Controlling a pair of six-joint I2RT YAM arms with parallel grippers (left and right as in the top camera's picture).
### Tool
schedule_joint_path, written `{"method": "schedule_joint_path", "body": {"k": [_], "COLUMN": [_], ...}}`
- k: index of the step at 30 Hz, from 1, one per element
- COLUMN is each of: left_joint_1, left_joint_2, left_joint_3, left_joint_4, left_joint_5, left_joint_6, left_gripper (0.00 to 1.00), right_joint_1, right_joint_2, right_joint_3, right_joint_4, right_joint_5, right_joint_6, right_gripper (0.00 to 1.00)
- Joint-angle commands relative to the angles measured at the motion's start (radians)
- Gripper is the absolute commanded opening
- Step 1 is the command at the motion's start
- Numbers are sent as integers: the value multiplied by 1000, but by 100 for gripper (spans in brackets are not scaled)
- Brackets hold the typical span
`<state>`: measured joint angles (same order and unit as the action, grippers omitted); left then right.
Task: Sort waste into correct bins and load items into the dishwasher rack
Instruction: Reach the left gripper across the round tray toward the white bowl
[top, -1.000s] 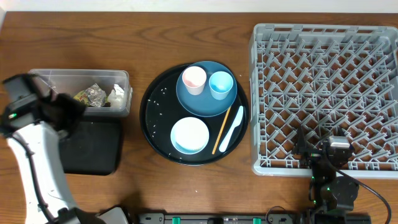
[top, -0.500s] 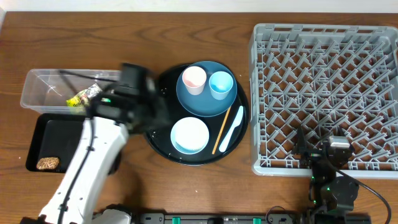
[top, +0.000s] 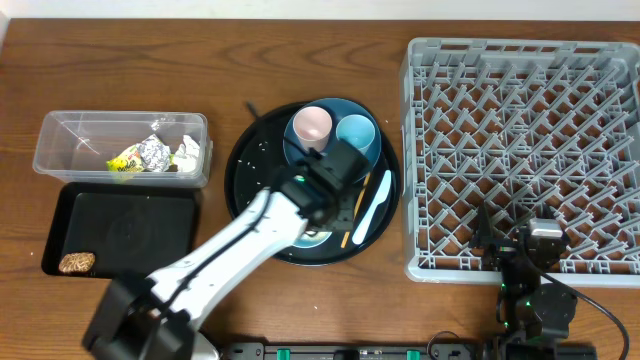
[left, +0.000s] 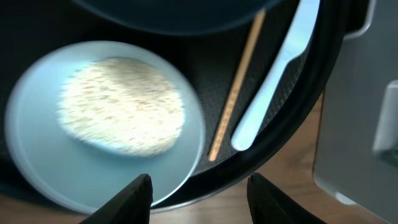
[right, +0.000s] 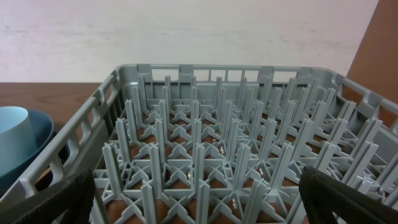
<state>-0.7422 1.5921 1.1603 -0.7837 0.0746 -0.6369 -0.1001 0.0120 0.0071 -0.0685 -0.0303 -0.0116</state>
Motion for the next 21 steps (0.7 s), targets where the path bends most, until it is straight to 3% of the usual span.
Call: {"method": "schedule_joint_path", "body": {"k": [1, 21], "left_joint_1": [-36, -45], "left_joint_2": [59, 153], "left_joint_3": [6, 6], "left_joint_4": [26, 69], "left_joint_5": [-39, -92], "left_joint_6": [-35, -50], "left_gripper": [51, 45], "right_joint_1": [8, 8], "right_joint_2": [-3, -3], "right_joint_3": [-2, -2], "right_joint_4": [-3, -3], "right_joint_5": [-3, -3], "right_joint_6": [-8, -8], "right_gripper": [99, 99]}}
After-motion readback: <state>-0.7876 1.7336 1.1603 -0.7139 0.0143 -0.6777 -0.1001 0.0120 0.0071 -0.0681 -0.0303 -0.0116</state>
